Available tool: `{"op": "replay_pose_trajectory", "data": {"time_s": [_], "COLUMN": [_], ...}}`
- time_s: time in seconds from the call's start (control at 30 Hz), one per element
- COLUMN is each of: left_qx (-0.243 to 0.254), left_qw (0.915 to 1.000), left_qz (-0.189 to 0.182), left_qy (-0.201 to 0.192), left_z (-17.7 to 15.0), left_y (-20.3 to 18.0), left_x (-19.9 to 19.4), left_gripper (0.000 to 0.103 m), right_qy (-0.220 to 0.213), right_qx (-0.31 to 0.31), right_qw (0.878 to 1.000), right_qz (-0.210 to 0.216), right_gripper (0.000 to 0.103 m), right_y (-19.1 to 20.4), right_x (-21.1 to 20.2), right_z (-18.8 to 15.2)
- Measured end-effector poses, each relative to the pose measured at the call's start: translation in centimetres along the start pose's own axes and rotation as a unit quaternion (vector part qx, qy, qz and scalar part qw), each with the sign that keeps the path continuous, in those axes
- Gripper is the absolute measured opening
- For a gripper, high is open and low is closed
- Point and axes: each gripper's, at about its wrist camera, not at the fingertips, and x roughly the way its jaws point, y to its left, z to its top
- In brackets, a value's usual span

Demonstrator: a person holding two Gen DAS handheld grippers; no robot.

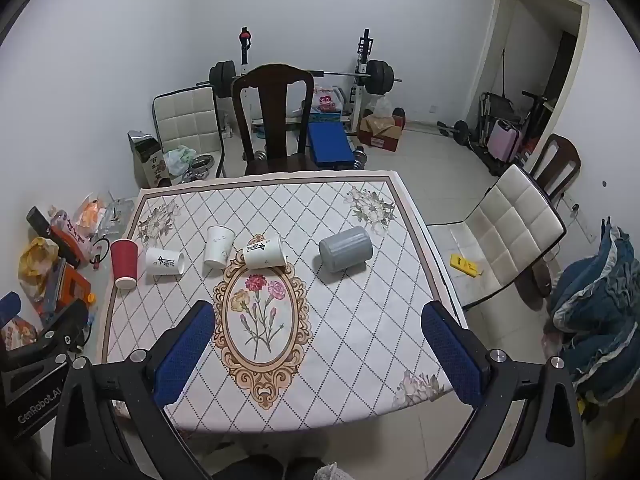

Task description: Flip cup upright

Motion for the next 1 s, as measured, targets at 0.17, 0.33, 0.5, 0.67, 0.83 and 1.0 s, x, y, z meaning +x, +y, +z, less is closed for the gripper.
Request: {"op": "replay_pose_trajectory", "data": {"time_s": [0.17,0.33,0.5,0.67,0.83,1.0], "left_qx": [-0.002,0.000,0.002,0.006,0.017,0.019], "left_qw": [1.0000,0.9999,1.0000,1.0000,0.9998,0.9998], "left_qz": [0.003,-0.005,-0.003,-0.003,0.001,0.001], "left_qy": [0.001,-0.009,-0.007,-0.006,0.011,0.004], "left_z": [0.3,0.1,0.5,0.5,0.8,0.6], "left_y": [-0.2,0.2,-0.4,-0.6,-1.2,-1.6], "left_x": [0.4,-0.1,-0.4,-0.4,0.9,1.1], "left_gripper": [0.103,0.103,0.103,0.103,0.103,0.103], "right_qy": [0.000,0.007,0.016,0.018,0.018,0.016], "right_qx": [0.007,0.008,0.012,0.011,0.011,0.014], "right_qw": [1.000,1.000,1.000,1.000,1.000,1.000], "right_qz": [0.008,0.008,0.002,-0.002,-0.004,-0.005], "right_gripper": [0.103,0.103,0.103,0.103,0.103,0.103], "right_y": [-0.1,-0.7,-0.9,-1.0,-1.1,-1.3], "right_x": [0.0,1.0,1.1,1.3,1.5,1.6], "right_z": [0.0,-0.1,0.0,0.0,0.1,0.1]}}
